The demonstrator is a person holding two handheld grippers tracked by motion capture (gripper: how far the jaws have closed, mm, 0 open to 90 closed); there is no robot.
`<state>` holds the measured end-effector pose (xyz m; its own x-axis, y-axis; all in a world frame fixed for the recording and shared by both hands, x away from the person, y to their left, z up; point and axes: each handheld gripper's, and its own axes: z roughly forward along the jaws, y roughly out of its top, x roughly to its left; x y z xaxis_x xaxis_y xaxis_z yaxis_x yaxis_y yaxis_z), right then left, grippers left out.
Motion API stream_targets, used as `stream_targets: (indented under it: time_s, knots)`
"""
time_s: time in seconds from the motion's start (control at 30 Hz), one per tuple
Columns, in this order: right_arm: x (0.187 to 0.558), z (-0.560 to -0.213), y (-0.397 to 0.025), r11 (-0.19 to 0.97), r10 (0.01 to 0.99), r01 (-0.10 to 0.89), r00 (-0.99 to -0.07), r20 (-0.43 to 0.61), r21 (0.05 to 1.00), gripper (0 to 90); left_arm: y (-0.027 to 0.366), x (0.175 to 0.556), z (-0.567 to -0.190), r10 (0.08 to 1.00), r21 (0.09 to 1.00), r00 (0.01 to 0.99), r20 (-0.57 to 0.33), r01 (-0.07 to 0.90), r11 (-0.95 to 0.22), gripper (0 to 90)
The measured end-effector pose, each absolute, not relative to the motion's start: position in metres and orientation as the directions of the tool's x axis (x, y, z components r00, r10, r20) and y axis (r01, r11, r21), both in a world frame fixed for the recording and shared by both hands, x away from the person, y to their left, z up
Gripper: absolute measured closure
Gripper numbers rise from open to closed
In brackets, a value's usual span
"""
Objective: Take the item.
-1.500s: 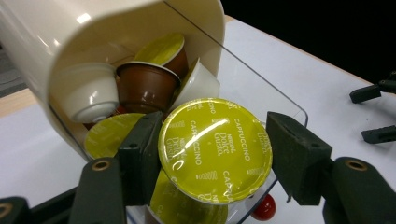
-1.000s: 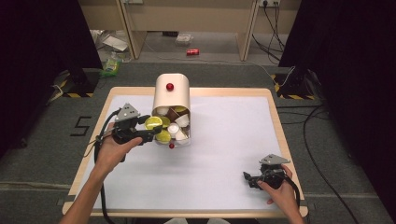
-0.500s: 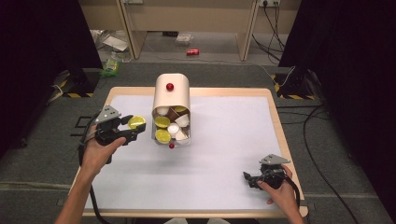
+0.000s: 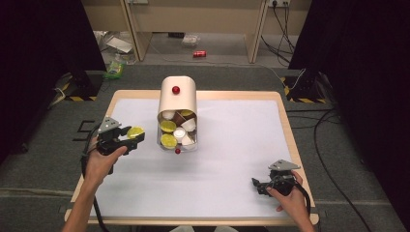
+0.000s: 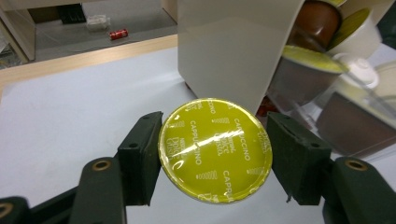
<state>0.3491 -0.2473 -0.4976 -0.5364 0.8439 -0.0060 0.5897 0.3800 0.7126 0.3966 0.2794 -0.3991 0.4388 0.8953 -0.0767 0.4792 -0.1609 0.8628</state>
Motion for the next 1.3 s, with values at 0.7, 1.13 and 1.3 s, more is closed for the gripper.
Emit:
stream_targets:
  time_s: [0.7, 1.13, 1.3]
  knots:
    - [0.349, -0.498, -0.247, 0.381, 0.844, 0.589, -0.537, -0.007, 0.713, 8.2, 0.279, 0.419, -0.448, 0.92, 0.831, 0.384, -0.081, 0.536, -0.151, 38.4]
    - [0.349, -0.498, -0.247, 0.38, 0.844, 0.589, -0.537, -0.007, 0.713, 8.1, 0.277, 0.429, -0.471, 0.929, 0.802, 0.362, -0.073, 0.575, -0.161, 38.4]
    - [0.349, -0.498, -0.247, 0.381, 0.844, 0.589, -0.537, -0.007, 0.713, 8.2, 0.277, 0.431, -0.473, 0.931, 0.797, 0.359, -0.067, 0.581, -0.167, 38.3]
